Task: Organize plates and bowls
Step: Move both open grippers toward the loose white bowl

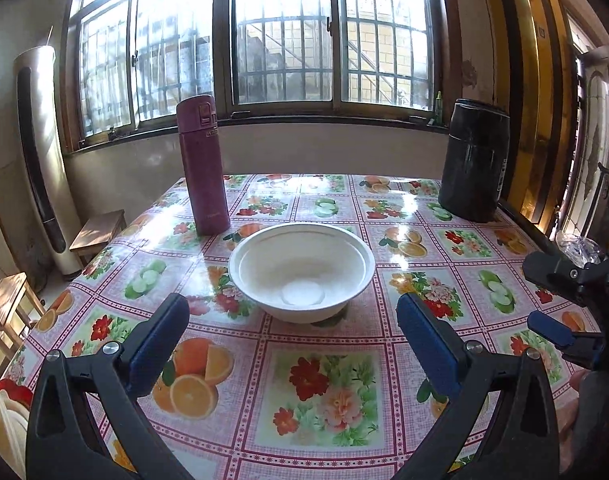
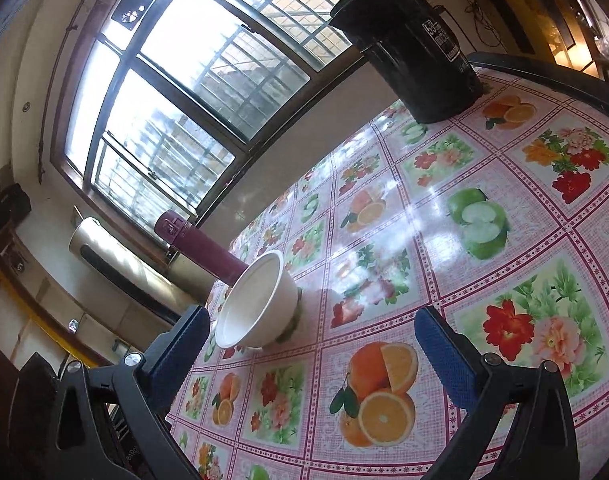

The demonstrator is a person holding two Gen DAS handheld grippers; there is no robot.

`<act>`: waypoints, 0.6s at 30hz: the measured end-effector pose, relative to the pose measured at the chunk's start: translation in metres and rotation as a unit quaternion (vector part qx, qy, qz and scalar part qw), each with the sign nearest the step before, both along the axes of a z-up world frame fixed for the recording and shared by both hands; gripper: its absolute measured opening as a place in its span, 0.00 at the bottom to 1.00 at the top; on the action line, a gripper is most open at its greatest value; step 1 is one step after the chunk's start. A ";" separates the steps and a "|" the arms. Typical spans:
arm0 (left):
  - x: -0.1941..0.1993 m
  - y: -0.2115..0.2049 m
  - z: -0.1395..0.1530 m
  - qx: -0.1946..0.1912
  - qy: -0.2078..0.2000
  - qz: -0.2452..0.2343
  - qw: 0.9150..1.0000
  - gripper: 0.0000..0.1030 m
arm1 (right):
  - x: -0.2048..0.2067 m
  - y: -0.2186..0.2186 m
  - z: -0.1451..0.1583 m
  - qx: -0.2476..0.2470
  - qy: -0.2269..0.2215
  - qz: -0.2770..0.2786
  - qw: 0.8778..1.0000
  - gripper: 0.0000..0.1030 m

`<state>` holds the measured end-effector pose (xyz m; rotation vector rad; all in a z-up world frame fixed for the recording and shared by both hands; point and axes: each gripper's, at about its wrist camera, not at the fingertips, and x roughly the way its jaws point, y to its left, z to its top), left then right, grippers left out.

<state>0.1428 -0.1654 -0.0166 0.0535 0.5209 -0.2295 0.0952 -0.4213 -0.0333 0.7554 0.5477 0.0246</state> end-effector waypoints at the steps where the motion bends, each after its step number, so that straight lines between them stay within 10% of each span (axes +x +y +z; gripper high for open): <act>1: 0.001 0.000 0.000 -0.001 0.000 0.000 1.000 1.00 | 0.000 0.001 0.000 -0.001 0.002 0.000 1.000 1.00; 18: 0.009 0.005 -0.009 -0.005 0.018 0.004 1.000 1.00 | 0.002 0.002 -0.006 0.000 0.014 -0.001 1.000 1.00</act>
